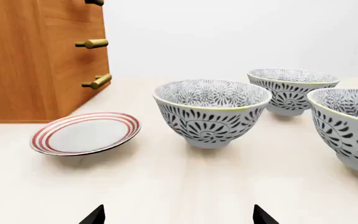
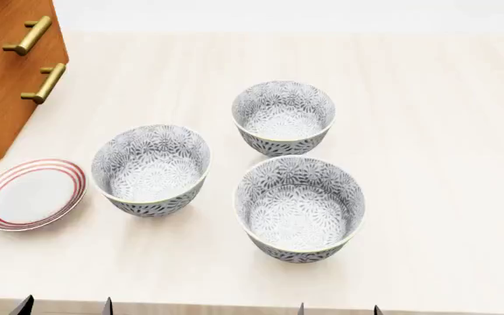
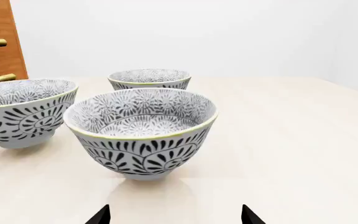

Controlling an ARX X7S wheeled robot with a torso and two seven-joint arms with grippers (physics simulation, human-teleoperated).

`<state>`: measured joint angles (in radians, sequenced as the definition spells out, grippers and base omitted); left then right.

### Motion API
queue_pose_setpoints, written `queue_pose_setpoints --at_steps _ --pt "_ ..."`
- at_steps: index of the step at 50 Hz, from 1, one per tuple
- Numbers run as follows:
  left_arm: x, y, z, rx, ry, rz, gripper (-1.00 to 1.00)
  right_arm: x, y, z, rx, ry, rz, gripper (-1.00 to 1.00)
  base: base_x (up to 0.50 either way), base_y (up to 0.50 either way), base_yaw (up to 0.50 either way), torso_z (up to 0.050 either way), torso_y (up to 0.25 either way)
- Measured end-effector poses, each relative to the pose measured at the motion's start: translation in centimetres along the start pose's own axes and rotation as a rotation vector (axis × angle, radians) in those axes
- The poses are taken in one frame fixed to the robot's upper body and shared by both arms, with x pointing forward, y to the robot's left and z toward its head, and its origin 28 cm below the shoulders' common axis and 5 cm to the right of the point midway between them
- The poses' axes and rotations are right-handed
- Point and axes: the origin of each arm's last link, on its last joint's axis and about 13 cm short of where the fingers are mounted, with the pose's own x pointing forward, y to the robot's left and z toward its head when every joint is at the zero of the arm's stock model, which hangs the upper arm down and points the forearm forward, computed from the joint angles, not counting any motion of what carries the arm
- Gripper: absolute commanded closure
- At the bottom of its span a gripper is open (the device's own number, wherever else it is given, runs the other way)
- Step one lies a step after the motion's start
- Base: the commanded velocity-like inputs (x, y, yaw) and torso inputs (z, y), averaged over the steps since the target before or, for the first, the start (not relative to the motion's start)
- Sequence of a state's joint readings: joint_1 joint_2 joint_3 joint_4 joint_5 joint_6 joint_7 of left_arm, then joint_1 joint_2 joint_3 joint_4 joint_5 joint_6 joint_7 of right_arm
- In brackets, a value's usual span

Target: Stack the bowl at the front on the bowl in the middle.

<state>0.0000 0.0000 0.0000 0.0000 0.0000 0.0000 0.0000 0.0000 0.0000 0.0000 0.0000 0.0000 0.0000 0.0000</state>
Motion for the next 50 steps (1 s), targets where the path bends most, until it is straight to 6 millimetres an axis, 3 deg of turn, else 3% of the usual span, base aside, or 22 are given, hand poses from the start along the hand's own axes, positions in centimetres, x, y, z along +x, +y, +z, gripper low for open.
queue_pose_setpoints --at_steps 27,36,50 --pt "0.0 -0.1 0.6 -0.019 0.017 0.01 -1.0 0.2 0.1 0.5 -0.02 0.015 -0.017 -1.0 0.0 0.0 0.0 0.0 0.0" --pt "1.6 0.2 4.7 -0.027 -0.002 0.02 -1.0 1.7 -0.1 4.8 -0.042 -0.019 -0.039 -1.0 0.0 0.0 0.0 0.0 0.0" --pt "4.1 0.7 14.0 -0.03 -0.134 0.018 -1.0 4.4 -0.6 14.0 -0.059 -0.083 -0.04 -1.0 0.0 0.0 0.0 0.0 0.0"
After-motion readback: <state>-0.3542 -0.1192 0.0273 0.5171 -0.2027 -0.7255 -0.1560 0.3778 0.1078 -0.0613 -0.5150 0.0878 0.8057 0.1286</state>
